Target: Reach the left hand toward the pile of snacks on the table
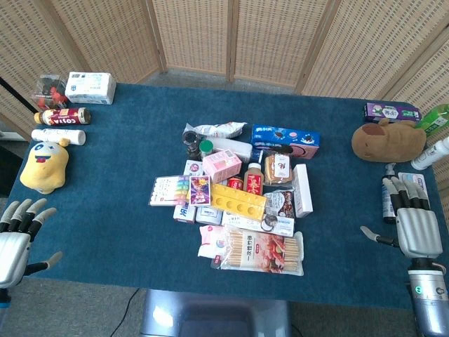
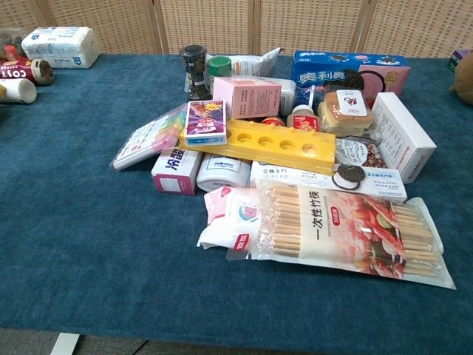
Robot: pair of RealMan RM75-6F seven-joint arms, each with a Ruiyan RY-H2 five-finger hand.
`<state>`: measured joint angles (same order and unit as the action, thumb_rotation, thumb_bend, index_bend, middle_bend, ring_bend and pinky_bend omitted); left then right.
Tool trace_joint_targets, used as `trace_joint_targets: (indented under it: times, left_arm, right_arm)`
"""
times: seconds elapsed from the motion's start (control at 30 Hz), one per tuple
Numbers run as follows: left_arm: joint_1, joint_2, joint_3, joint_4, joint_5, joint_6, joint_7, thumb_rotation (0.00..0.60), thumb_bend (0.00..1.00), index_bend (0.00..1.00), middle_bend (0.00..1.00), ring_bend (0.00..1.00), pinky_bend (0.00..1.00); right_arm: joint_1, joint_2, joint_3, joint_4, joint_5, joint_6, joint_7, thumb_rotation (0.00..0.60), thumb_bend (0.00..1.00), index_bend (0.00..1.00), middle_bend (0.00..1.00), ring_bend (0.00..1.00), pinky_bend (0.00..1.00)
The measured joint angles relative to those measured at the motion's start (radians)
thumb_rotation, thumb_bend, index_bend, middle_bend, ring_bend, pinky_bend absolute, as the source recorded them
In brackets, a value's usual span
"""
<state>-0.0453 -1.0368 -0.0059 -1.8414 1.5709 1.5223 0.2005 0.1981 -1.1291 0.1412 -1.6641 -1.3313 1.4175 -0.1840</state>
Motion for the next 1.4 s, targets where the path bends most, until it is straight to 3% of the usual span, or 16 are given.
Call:
trace_joint_targets:
  times: [0.23, 0.5, 0.87, 1.2, 1.4]
  left_arm:
    - [-0.001, -0.006, 0.002, 0.026, -0.001, -0.004, -0.033, 0.554, 0.19, 0.18, 0.14, 0.03, 0.0]
    - [-0.03, 0.02, 0.0, 0.011, -0.04, -0.078, -0.034, 0.553, 0.19, 0.05, 0.06, 0.01, 0.0]
    - [-0.191, 0.025, -0.065, 0.012, -0.167, -0.317, -0.064, 0.553, 0.19, 0.04, 0.06, 0.01, 0.0]
    - [-0.361, -0.065, -0.146, 0.089, -0.319, -0.519, -0.059, 0.552, 0.19, 0.03, 0.07, 0.01, 0.0]
    - [-0.476, -0.144, -0.184, 0.192, -0.412, -0.653, -0.067, 0.548, 0.19, 0.02, 0.06, 0.01, 0.0]
  right_arm:
    - [0.004, 0.014, 0.006, -0.031, 0.009, -0.022, 0.015, 0.405, 0.06, 0.0, 0.0, 0.0, 0.06]
    - [-0.005, 0.03, -0.003, -0.058, -0.002, -0.023, 0.033, 0.406, 0.06, 0.0, 0.0, 0.0, 0.06]
    - [-0.029, 0.048, -0.015, -0.071, 0.008, -0.019, 0.054, 0.406, 0.06, 0.0, 0.0, 0.0, 0.06]
    - [-0.053, 0.065, -0.015, -0.065, 0.025, -0.011, 0.086, 0.405, 0.06, 0.0, 0.0, 0.0, 0.06]
    - [-0.068, 0.079, -0.014, -0.064, 0.028, -0.002, 0.112, 0.407, 0.06, 0.0, 0.0, 0.0, 0.06]
